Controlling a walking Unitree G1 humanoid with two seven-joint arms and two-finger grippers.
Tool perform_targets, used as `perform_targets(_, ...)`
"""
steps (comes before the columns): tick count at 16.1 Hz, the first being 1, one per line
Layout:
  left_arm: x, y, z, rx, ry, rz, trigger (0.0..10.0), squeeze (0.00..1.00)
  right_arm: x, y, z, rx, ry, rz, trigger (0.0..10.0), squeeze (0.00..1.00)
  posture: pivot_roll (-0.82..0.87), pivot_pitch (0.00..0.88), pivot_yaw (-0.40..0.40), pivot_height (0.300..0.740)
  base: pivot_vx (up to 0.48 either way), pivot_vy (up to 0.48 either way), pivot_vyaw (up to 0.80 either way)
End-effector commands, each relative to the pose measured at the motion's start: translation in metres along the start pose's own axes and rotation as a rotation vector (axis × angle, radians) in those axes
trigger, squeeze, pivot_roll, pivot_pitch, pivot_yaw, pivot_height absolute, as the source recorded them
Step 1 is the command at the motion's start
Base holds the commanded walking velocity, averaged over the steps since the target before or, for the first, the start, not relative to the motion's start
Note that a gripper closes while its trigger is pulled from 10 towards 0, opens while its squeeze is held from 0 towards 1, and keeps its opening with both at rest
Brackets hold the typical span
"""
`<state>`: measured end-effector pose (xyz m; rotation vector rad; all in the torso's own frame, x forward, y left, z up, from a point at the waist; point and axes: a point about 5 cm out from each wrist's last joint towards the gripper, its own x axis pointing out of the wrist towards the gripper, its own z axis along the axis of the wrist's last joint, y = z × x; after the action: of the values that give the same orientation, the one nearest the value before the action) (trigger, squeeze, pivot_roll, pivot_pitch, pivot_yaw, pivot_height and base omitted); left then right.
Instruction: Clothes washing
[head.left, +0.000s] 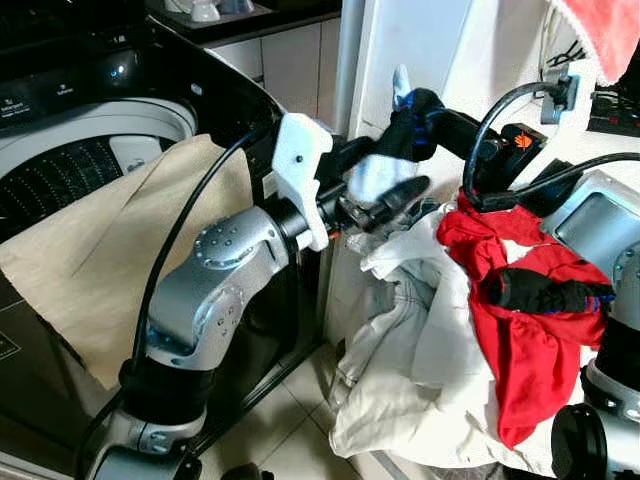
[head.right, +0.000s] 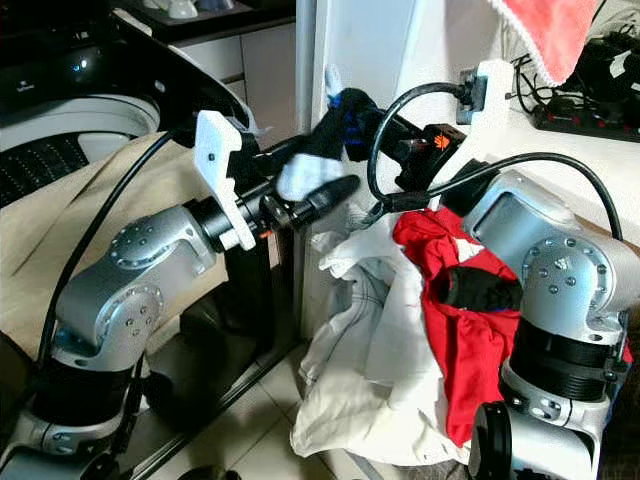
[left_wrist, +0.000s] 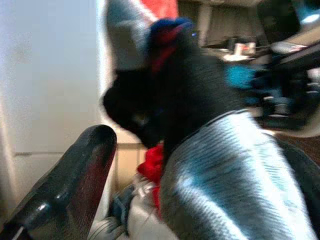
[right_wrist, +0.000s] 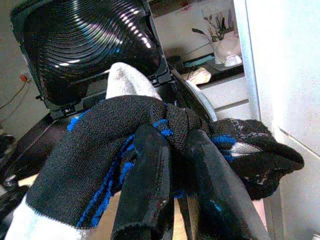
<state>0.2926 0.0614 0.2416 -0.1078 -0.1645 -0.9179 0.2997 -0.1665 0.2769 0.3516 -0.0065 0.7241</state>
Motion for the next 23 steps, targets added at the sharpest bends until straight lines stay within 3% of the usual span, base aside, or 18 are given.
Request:
perform_targets(1, 0.000, 0.005, 0.005, 0.013, 0.003, 0.030, 0.0, 0.00, -0.002, 0.002, 0.003, -0.019, -0.003, 0.001, 0.0, 0.00, -0.12, 0.000, -0.016, 0.740, 0.000, 0.000, 0.00)
perform_targets(10, -0.004, -0.003, 0.003, 0.009, -0.014, -0.033, 0.0, 0.00, -0.001, 0.001, -0.002, -0.010, 0.009, -0.010, 0.0, 0.00, -0.12, 0.000, -0.019, 0.740, 0.000, 0.000, 0.00)
perform_targets(23, -0.006, 0.009, 0.014, 0.042, -0.117, 0.030, 0.0, 0.00, -0.001, 0.003, -0.004, -0.011, 0.004, -0.020, 0.0, 0.00, -0.12, 0.000, -0.011, 0.740, 0.000, 0.000, 0.00)
